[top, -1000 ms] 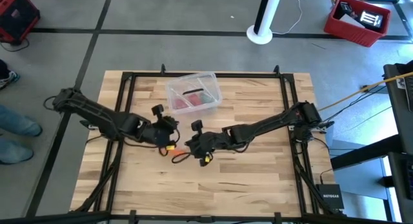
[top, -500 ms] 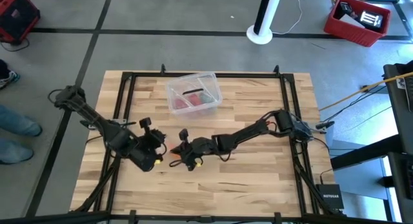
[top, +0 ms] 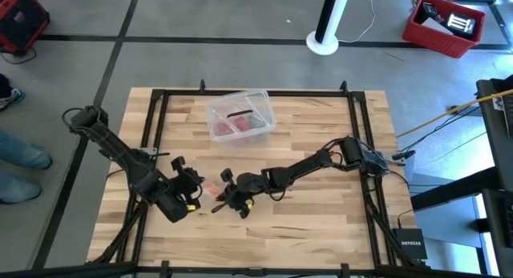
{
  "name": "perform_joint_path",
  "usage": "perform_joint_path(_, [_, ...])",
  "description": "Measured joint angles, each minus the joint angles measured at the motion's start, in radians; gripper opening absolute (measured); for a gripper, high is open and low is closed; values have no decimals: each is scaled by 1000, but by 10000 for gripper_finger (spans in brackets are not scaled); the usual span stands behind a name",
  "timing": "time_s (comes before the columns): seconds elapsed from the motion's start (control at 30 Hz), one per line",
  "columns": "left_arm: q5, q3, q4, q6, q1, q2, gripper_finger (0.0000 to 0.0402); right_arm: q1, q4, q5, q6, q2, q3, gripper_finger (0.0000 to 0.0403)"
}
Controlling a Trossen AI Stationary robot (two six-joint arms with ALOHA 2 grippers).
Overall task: Roll bandage
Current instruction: Open the transparent zip bag
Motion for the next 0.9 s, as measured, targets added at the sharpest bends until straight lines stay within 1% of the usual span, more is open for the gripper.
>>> perform_joint_path(0.1, [12, 0, 23, 5, -8, 0, 1, -14, -15, -51, 2, 8, 0, 4])
perform_joint_path(0.17, [14, 0, 5, -25, -12, 0, 1, -19, -18, -61, 2, 9, 0, 2])
perform_joint_path(0.27, [15, 0, -32, -94, -14, 0, 1, -16, 0, -52, 8, 9, 0, 4])
perform_joint_path(0.33, [12, 0, -28, -130, -10, 0, 1, -12, 38, -42, 52, 12, -2, 9])
perform_joint_path(0.47, [12, 0, 42, -101, -4, 9, 1, -8, 92, -42, 107, 15, -5, 14])
perform_joint_path(0.6, [16, 0, 27, -136, -6, 28, 1, -8, 102, -45, 147, 15, -6, 4])
perform_joint_path(0.7, [18, -30, 28, -165, -4, 33, 1, -7, 101, -64, 183, 25, -4, 11])
perform_joint_path(0.9, [23, -91, 44, -235, 14, 34, 1, -2, 109, -38, 306, 28, -4, 18])
